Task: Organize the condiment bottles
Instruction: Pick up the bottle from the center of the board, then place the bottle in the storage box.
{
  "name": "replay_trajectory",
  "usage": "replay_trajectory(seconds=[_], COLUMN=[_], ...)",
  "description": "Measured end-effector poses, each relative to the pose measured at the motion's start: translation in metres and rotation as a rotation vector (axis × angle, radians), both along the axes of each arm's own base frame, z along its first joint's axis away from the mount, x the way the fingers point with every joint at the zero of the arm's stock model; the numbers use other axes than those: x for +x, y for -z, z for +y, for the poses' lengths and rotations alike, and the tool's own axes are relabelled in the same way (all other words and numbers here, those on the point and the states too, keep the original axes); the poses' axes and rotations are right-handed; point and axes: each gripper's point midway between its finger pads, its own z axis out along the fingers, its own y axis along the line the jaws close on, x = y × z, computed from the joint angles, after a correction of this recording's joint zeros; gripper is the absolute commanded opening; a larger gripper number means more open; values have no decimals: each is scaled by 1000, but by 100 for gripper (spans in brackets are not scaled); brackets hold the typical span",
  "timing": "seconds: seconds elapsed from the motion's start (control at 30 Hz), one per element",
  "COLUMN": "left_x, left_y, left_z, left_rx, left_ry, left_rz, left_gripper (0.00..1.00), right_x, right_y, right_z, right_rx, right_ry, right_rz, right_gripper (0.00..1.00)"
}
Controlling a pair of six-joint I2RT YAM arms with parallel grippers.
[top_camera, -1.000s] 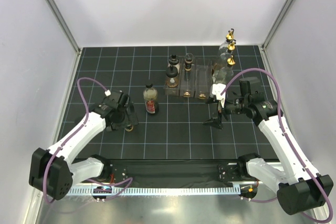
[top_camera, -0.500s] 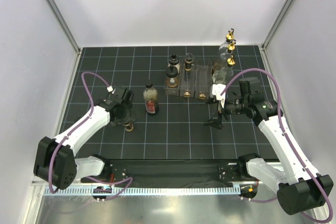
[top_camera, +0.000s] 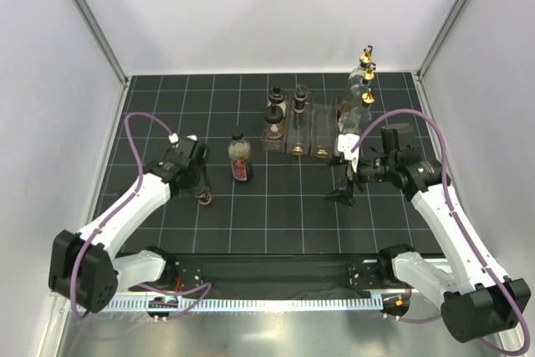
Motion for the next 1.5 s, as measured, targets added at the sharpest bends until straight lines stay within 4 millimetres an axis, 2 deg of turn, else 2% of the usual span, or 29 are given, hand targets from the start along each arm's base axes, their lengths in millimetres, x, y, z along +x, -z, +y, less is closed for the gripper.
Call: replay_trajectory(seconds=[0.37,0.7,0.93,1.23,1.5], left_x=[-3,-5,-7,6,17], left_y=[-49,-96,-140,-208,-237], left_z=[3,-7,-14,-39,-78], left_rx=[-24,-71,-108,-197,-304], left_ry=[60,138,221,331,446], left_rz=[-120,-164,-240,-353,-352], left_gripper=[0,0,0,0,0], right_x=[0,0,1,2,3], right_y=[0,0,1,1,2], right_z=[0,0,-1,-2,-3], right_rx=[-1,-3,-7,-11,-18], right_ry=[0,2,6,9,17], right_rz=[-1,-1,-2,-3,-5], right_gripper=[100,100,100,100,100])
